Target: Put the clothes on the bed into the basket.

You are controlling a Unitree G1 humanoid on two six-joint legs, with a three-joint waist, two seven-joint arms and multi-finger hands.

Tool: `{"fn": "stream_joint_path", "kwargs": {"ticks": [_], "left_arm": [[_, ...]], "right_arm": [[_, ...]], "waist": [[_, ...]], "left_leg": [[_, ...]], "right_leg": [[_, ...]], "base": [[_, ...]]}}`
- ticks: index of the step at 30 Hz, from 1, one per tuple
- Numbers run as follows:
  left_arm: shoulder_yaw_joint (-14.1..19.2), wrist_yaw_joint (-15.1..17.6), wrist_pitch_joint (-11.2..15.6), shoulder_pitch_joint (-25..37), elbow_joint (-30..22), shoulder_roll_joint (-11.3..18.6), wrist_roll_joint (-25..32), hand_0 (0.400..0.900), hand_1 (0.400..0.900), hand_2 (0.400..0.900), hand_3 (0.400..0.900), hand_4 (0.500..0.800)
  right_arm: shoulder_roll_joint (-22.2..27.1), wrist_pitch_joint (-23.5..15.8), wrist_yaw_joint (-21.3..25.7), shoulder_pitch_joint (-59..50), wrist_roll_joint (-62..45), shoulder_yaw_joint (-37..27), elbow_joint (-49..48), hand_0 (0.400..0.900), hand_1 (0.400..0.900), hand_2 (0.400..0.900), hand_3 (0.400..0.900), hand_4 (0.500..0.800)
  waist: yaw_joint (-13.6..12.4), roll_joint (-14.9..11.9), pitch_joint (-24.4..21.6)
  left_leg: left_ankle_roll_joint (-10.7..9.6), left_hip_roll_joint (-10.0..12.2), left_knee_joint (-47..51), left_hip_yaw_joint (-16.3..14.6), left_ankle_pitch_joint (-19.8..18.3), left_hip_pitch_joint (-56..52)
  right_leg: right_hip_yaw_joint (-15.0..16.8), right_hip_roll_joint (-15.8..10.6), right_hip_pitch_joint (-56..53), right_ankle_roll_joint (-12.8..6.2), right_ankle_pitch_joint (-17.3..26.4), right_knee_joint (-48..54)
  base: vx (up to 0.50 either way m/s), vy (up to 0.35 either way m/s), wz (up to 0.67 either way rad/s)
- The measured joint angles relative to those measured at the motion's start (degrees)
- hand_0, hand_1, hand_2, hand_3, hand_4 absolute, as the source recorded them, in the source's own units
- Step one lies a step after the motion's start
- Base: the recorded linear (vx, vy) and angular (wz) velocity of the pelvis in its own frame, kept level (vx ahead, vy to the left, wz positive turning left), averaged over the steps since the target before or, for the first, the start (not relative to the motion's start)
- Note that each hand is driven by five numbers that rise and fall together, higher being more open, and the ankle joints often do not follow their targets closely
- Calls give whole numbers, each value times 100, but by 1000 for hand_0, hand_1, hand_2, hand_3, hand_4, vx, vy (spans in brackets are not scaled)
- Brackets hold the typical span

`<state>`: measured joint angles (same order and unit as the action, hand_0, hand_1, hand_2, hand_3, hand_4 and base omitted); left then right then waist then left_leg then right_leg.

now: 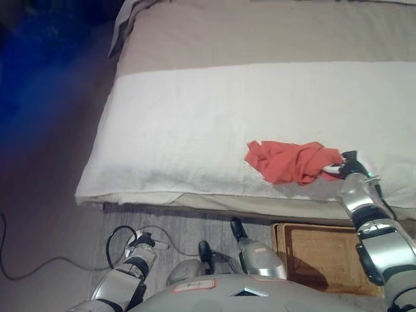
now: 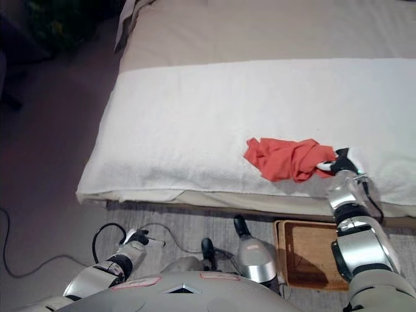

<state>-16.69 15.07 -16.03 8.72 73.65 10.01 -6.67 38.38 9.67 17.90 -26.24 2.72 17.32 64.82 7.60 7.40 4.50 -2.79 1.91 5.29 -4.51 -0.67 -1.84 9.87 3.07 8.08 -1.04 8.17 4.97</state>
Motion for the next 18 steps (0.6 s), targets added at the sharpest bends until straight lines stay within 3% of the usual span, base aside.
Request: {"fn": "stream_joint_path", "kwargs": {"ticks": [7,12,18], "left_arm": [[-103,-119,0,-120,102,24,-52,900,900,900,900,800],[-184,-189,1,-156,234,25,-195,900,900,900,900,800],[-236,-225,21,-82,231,23,-254,900,900,900,900,800]], "right_arm": [[1004,139,-153,8,-9,-792,908,400,400,400,400,500],[1280,151,-157,146,-8,-1114,975,400,400,400,400,500],[1486,229,-174,623,18,-1502,1287,400,400,400,400,500]], "waist": [[76,158,-162],[316,192,-186],[341,214,-202]], "left_leg": [[-8,9,0,-44,-9,-80],[-11,25,0,-35,-37,-116],[-4,16,-2,-99,-50,-148]], "right_leg": [[37,11,-55,-6,-6,1],[15,26,-100,-6,-38,1],[69,30,-112,-11,-42,-2]], "base": [[-14,11,3],[-11,4,-4],[-28,11,-10]]}}
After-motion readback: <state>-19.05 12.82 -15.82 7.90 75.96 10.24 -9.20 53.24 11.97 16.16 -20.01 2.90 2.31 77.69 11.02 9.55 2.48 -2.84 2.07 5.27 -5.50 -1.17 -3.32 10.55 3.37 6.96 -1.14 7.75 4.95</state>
